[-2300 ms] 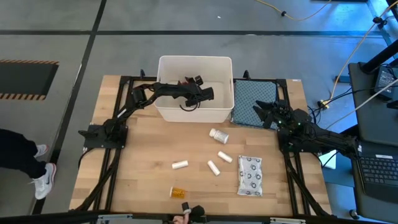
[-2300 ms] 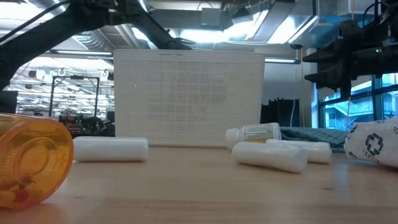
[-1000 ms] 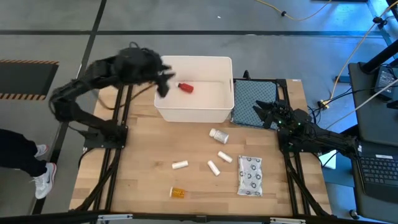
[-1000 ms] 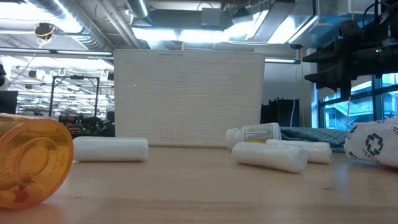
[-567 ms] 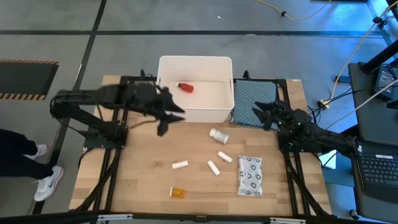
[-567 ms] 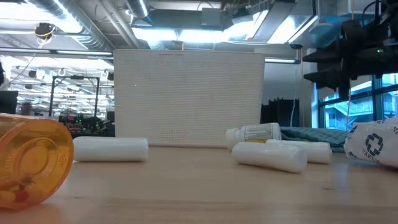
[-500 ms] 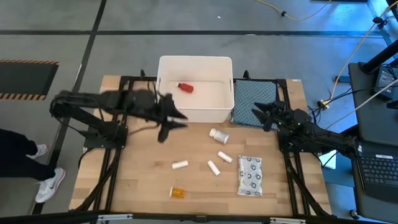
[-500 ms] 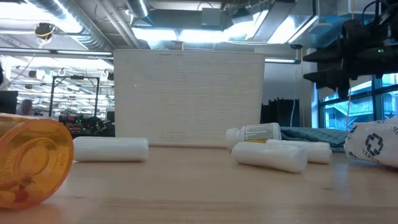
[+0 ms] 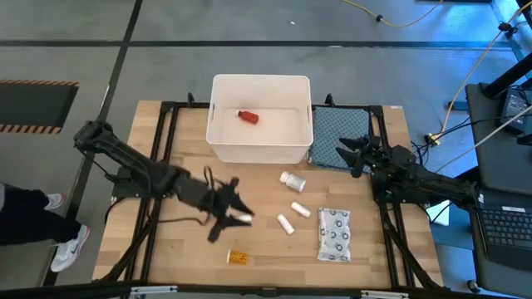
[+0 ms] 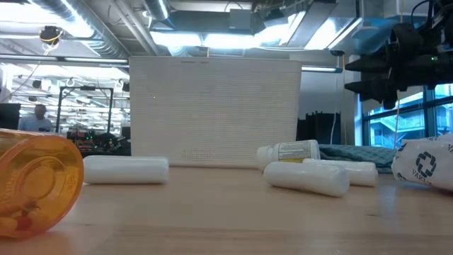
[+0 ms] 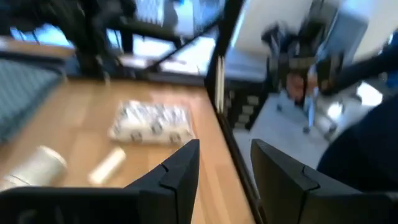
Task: Pick & place medical supplies in basket/bin
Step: Put the orange medicine bottle into the white bin
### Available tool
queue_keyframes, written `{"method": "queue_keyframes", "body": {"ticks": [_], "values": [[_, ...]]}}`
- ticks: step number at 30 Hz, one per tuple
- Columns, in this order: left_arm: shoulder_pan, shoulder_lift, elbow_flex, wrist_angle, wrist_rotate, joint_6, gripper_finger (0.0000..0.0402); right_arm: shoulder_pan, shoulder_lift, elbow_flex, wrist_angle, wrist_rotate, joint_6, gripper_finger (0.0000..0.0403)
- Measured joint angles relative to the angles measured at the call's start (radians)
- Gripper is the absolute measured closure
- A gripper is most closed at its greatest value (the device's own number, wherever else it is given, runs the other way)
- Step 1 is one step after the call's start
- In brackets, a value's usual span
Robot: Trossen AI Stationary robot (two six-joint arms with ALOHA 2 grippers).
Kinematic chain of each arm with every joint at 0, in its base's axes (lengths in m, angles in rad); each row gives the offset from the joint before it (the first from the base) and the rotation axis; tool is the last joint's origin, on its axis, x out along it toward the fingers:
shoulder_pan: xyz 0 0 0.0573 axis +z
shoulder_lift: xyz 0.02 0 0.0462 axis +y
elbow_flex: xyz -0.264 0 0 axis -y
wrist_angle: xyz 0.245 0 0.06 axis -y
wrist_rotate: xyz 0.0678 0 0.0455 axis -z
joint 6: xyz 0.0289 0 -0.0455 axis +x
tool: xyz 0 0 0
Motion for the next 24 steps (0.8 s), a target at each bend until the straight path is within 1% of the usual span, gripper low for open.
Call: {"method": "queue_keyframes", "body": {"ticks": [1, 3, 5, 8, 10, 12, 14, 17, 20, 22, 24], "values": [[-0.017, 0.028, -0.001, 0.004, -0.008, -0.006, 0.0263, 0.0, 0.0, 0.0, 0.0, 0.0, 0.0, 0.0118], [-0.042, 0.083, -0.001, 0.022, -0.032, -0.07, 0.0262, 0.0, 0.0, 0.0, 0.0, 0.0, 0.001, 0.0118], [-0.055, 0.132, -0.001, 0.074, -0.032, -0.117, 0.0262, 0.0, 0.0, 0.0, 0.0, 0.0, 0.011, 0.0118], [-0.061, 0.188, -0.001, 0.151, -0.014, -0.169, 0.0258, 0.0, 0.0, 0.0, 0.0, 0.0, 0.032, 0.0118], [-0.061, 0.215, -0.001, 0.184, 0.011, -0.23, 0.025, 0.0, 0.0, 0.0, 0.001, 0.0, 0.032, 0.0118], [-0.061, 0.23, -0.001, 0.194, 0.036, -0.283, 0.0238, 0.0, 0.0, 0.0, 0.001, 0.001, 0.032, 0.0118], [-0.064, 0.241, -0.001, 0.19, 0.053, -0.3, 0.0225, 0.0, 0.0, 0.0, 0.001, 0.001, 0.033, 0.0118], [-0.075, 0.245, -0.001, 0.185, 0.093, -0.302, 0.0208, 0.0, 0.0, 0.0, 0.001, 0.002, 0.038, 0.0118], [-0.082, 0.247, -0.001, 0.164, 0.127, -0.291, 0.0203, 0.0, 0.0, 0.0, 0.002, 0.013, 0.062, 0.0118], [-0.096, 0.247, 0.014, 0.073, 0.123, -0.212, 0.0203, 0.0, 0.0, 0.0, 0.003, 0.02, 0.075, 0.0118], [-0.122, 0.247, 0.051, -0.086, 0.103, -0.108, 0.0203, 0.0, 0.0, 0.0, 0.003, 0.026, 0.088, 0.0118]]}}
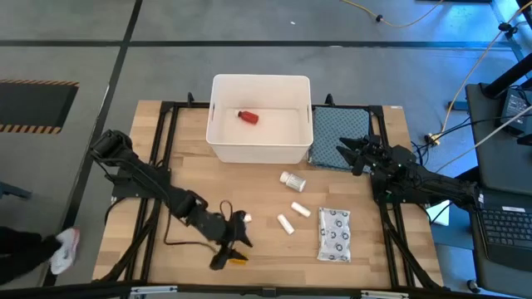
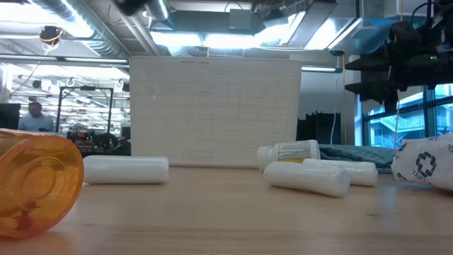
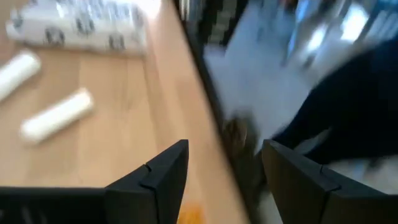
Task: Pick & place medical supplies in basket/bin
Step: Put the orange medicine bottle into the white bin
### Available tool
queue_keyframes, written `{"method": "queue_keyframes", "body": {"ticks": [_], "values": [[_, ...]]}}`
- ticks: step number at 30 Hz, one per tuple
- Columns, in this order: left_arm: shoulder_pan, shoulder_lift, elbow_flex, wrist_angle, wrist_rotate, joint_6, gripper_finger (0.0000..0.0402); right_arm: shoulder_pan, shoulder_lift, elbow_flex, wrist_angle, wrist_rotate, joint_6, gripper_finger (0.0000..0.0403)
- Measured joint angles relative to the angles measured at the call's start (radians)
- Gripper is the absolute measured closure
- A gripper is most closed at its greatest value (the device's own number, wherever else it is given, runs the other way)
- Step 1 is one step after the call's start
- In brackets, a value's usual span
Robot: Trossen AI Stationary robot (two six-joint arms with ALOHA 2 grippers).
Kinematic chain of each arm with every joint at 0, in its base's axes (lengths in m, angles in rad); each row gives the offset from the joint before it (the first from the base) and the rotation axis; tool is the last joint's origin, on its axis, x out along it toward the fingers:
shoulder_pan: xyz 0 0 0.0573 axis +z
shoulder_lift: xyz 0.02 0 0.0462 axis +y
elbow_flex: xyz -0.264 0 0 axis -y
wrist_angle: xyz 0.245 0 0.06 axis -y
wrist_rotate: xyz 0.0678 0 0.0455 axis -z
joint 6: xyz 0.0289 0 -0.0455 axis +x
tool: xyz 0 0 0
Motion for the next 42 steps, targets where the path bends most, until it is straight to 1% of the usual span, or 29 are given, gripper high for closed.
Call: {"method": "queue_keyframes", "body": {"ticks": [2, 4, 6, 8, 11, 16, 21, 26, 28, 31, 34, 38, 42], "values": [[-0.022, 0.003, 0.034, -0.143, -0.024, 0.039, 0.0203, 0.0, 0.0, 0.0, 0.0, 0.001, 0.014, 0.0118], [-0.039, 0.014, 0.061, -0.208, -0.062, 0.037, 0.0203, 0.0, 0.0, 0.0, 0.0, 0.001, 0.028, 0.0118], [-0.049, 0.021, 0.072, -0.204, -0.094, 0.028, 0.0203, 0.0, 0.0, 0.0, 0.0, 0.001, 0.048, 0.0118], [-0.062, 0.037, 0.081, -0.195, -0.101, 0.025, 0.0203, 0.0, 0.0, 0.0, 0.0, 0.001, 0.058, 0.0118], [-0.077, 0.058, 0.08, -0.198, -0.078, -0.005, 0.0203, 0.0, 0.0, 0.0, 0.0, 0.001, 0.078, 0.0118], [-0.08, 0.068, 0.08, -0.2, -0.026, -0.013, 0.0203, 0.0, 0.0, 0.0, 0.002, 0.001, 0.078, 0.0118], [-0.075, 0.068, 0.08, -0.185, -0.019, -0.058, 0.0203, 0.0, 0.0, 0.0, 0.002, 0.001, 0.077, 0.0118], [-0.075, 0.068, 0.08, -0.174, -0.009, -0.018, 0.0203, 0.0, 0.0, 0.0, 0.002, 0.001, 0.075, 0.0118], [-0.075, 0.068, 0.08, -0.172, -0.009, -0.028, 0.0202, 0.0, 0.0, 0.0, 0.001, 0.001, 0.071, 0.0118], [-0.075, 0.068, 0.08, -0.171, 0.002, -0.063, 0.0189, 0.0, 0.0, 0.0, 0.002, 0.001, 0.071, 0.0118], [-0.075, 0.068, 0.08, -0.171, 0.013, -0.069, 0.0163, 0.0, 0.0, 0.0, 0.001, 0.001, 0.071, 0.0118], [-0.075, 0.068, 0.08, -0.171, -0.015, -0.083, 0.0131, 0.0, 0.0, 0.0, 0.001, 0.001, 0.071, 0.0118], [-0.075, 0.068, 0.08, -0.17, -0.019, -0.158, 0.0119, 0.0, 0.0, 0.0, 0.001, 0.001, 0.071, 0.0118]]}}
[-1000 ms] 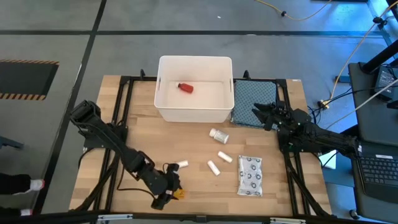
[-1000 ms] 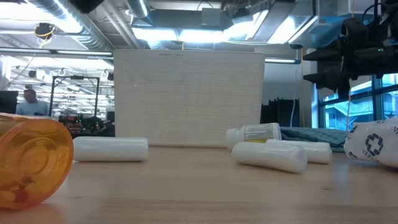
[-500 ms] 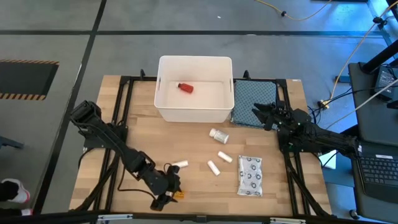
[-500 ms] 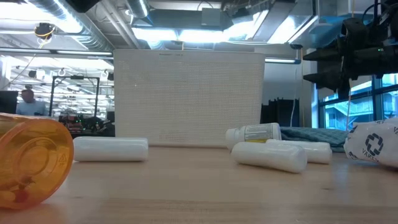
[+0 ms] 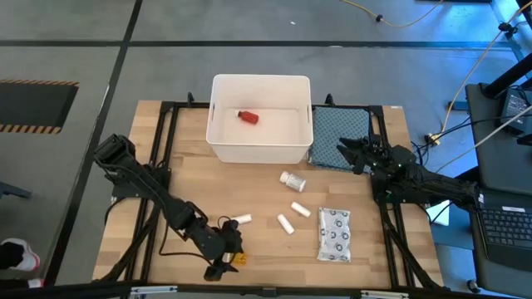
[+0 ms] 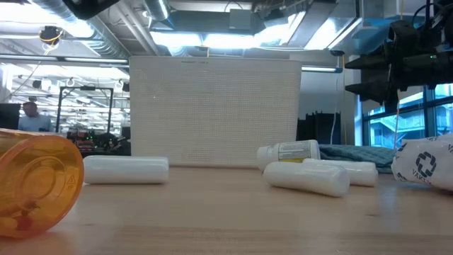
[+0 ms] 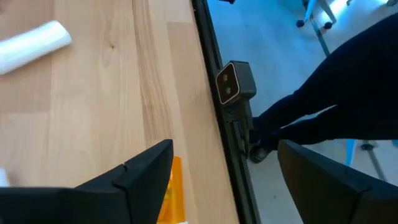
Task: Pick & place medical supplies in basket/bin
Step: Put the orange medicine bottle into the white bin
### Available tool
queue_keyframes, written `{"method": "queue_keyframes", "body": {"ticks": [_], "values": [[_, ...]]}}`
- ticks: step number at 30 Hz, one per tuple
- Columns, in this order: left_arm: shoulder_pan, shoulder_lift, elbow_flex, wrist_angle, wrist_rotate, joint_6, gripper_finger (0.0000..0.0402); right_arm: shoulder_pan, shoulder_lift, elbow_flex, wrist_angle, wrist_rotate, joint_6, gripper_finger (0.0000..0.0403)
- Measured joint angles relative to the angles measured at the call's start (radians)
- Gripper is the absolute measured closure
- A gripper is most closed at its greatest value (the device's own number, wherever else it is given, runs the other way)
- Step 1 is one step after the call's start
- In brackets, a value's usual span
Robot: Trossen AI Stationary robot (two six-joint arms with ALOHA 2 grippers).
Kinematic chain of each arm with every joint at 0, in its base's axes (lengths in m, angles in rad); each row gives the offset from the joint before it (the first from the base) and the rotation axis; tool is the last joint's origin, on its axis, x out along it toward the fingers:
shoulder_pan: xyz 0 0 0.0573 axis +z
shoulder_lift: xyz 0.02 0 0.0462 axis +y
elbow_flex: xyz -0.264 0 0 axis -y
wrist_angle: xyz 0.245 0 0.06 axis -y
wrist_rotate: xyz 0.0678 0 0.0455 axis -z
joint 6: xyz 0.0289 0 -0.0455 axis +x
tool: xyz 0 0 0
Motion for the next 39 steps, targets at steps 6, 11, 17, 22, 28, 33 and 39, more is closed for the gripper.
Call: {"method": "queue_keyframes", "body": {"ticks": [6, 11, 17, 22, 28, 33, 39], "values": [[0.0, 0.0, 0.0, 0.017, 0.0, -0.073, 0.012, 0.0, 0.0, 0.0, 0.0, 0.0, 0.0, 0.0118], [0.0, 0.0, -0.001, 0.022, -0.003, -0.092, 0.0119, 0.0, 0.0, 0.0, 0.0, 0.0, 0.0, 0.0118], [-0.012, 0.011, -0.001, 0.001, -0.058, -0.126, 0.0119, 0.0, 0.0, 0.0, -0.001, 0.0, 0.0, 0.0118], [-0.045, 0.078, -0.001, -0.043, -0.175, -0.075, 0.0119, 0.0, 0.0, 0.0, -0.001, 0.0, 0.0, 0.0118], [-0.082, 0.17, 0.025, -0.056, -0.271, -0.053, 0.012, 0.0, 0.0, 0.0, -0.001, 0.0, 0.001, 0.0118], [-0.111, 0.232, 0.078, -0.135, -0.306, -0.078, 0.0119, 0.0, 0.0, 0.0, -0.001, 0.0, 0.004, 0.0118], [-0.128, 0.277, 0.11, -0.275, -0.326, -0.15, 0.0119, 0.0, 0.0, 0.0, 0.0, 0.0, 0.004, 0.0118]]}}
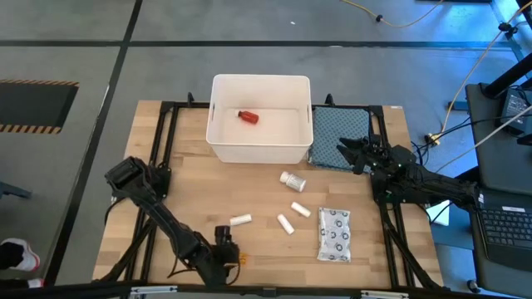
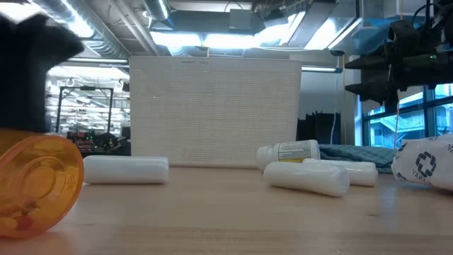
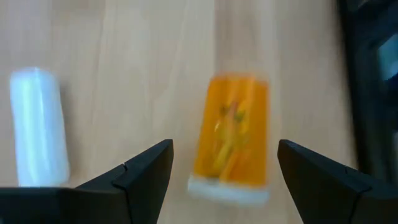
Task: Pick & place medical supplies in basket/bin
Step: Put the orange medicine bottle into the white bin
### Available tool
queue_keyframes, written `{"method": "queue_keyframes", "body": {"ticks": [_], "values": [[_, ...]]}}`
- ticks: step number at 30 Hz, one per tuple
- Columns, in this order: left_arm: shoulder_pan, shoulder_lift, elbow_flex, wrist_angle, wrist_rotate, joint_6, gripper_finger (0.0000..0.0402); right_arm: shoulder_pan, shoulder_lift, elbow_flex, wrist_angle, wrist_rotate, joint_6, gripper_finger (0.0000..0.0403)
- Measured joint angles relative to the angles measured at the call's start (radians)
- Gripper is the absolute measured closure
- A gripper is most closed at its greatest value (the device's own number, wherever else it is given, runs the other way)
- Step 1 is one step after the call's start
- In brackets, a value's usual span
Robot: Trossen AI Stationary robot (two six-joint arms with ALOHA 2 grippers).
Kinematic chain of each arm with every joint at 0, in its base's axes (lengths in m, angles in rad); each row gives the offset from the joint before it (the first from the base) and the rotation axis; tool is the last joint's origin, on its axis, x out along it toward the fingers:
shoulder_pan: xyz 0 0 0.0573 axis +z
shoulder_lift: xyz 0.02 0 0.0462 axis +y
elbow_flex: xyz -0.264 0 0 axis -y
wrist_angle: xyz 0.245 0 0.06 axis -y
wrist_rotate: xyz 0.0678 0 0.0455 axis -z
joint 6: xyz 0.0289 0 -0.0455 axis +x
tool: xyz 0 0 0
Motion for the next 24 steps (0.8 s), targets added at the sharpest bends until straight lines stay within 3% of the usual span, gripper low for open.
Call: {"method": "queue_keyframes", "body": {"ticks": [5, 14, 24], "values": [[0.001, 0.027, 0.0, -0.019, 0.068, -0.026, 0.012, 0.0, 0.0, 0.0, 0.0, 0.0, -0.001, 0.0118], [0.002, 0.049, 0.0, -0.023, 0.051, -0.044, 0.0124, 0.0, 0.0, 0.0, 0.001, 0.0, -0.002, 0.0118], [0.006, 0.049, -0.006, -0.013, 0.066, -0.014, 0.0161, 0.0, 0.0, 0.0, 0.0, 0.0, -0.003, 0.0118]]}}
